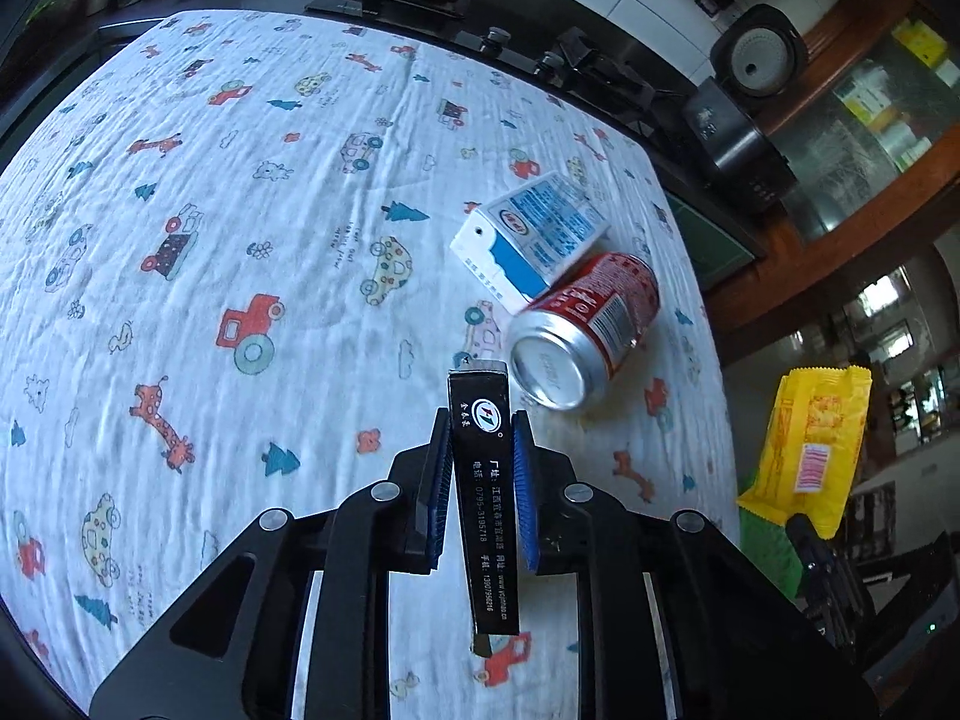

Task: Collect trash
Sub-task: 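Drop the black box into the basket with the left tool while the right tool drops the yellow bag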

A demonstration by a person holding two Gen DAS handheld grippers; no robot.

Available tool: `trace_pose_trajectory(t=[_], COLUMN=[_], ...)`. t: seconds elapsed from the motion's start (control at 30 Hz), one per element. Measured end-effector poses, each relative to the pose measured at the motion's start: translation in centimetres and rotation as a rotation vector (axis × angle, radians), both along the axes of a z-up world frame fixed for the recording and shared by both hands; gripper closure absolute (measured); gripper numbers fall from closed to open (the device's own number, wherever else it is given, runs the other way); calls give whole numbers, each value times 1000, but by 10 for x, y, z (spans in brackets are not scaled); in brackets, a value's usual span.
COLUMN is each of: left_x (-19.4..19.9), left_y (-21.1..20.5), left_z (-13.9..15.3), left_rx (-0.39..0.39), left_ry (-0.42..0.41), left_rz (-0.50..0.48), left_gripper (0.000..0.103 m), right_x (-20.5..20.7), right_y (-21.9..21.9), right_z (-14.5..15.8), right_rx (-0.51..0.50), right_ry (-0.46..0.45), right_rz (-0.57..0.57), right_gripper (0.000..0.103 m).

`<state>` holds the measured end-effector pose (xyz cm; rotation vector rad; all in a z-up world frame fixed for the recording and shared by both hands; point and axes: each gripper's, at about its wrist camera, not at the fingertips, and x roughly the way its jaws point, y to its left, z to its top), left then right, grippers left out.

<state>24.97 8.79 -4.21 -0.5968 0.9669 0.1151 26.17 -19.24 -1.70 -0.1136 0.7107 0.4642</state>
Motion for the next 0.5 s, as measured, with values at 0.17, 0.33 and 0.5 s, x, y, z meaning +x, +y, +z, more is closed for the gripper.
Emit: trace_pose_trajectory(t=[0.17, 0.33, 0.5], left_x=[-11, -19, -17], left_y=[-26, -62, -104], left_z=[11, 24, 42], left_rx=[-9, -22, -35], left_ry=[-25, -55, -95], left_rz=[-70, -165, -255], left_gripper=[85, 85, 85], right_x=[-23, -38, -48], right_y=[-31, -72, -116], right_z=[6, 5, -3], right_rx=[-17, -24, -49], right_ry=[-24, -23, -11], right_rz=[-57, -142, -243], right_gripper=[100, 100, 100])
